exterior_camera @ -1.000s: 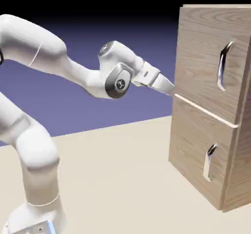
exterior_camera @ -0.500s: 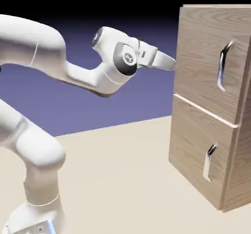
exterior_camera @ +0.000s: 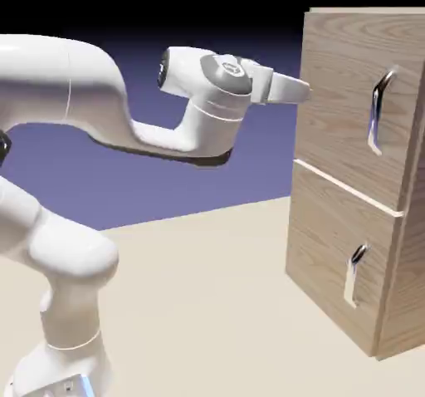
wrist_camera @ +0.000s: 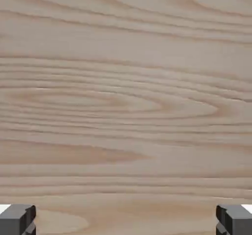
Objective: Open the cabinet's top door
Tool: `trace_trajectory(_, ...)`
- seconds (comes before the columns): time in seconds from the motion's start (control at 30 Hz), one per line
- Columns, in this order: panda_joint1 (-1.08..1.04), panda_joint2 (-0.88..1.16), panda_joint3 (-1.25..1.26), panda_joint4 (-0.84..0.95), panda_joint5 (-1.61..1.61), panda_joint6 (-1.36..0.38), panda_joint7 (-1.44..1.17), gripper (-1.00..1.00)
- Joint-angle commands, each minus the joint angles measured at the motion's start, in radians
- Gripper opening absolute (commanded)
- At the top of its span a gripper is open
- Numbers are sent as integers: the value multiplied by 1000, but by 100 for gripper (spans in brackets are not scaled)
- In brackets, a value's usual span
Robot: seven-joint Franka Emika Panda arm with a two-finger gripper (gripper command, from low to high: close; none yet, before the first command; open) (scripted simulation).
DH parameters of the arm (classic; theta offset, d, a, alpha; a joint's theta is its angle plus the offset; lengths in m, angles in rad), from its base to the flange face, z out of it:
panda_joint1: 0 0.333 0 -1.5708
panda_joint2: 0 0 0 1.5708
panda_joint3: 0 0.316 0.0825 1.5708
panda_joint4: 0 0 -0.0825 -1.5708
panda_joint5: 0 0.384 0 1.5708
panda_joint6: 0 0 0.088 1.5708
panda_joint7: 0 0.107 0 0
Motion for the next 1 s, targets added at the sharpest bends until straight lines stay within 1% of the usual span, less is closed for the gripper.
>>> trace_trajectory(0.0, 15, -5, -17, 10, -44, 0, 33, 0)
trace_trajectory(0.77, 363, -109, -405, 250, -1042, 2, 784, 0)
trace_trajectory(0.8, 363, -109, -405, 250, -1042, 2, 784, 0)
trace_trajectory(0.97, 548, -58, -527, 382, -1052, -13, 789, 0)
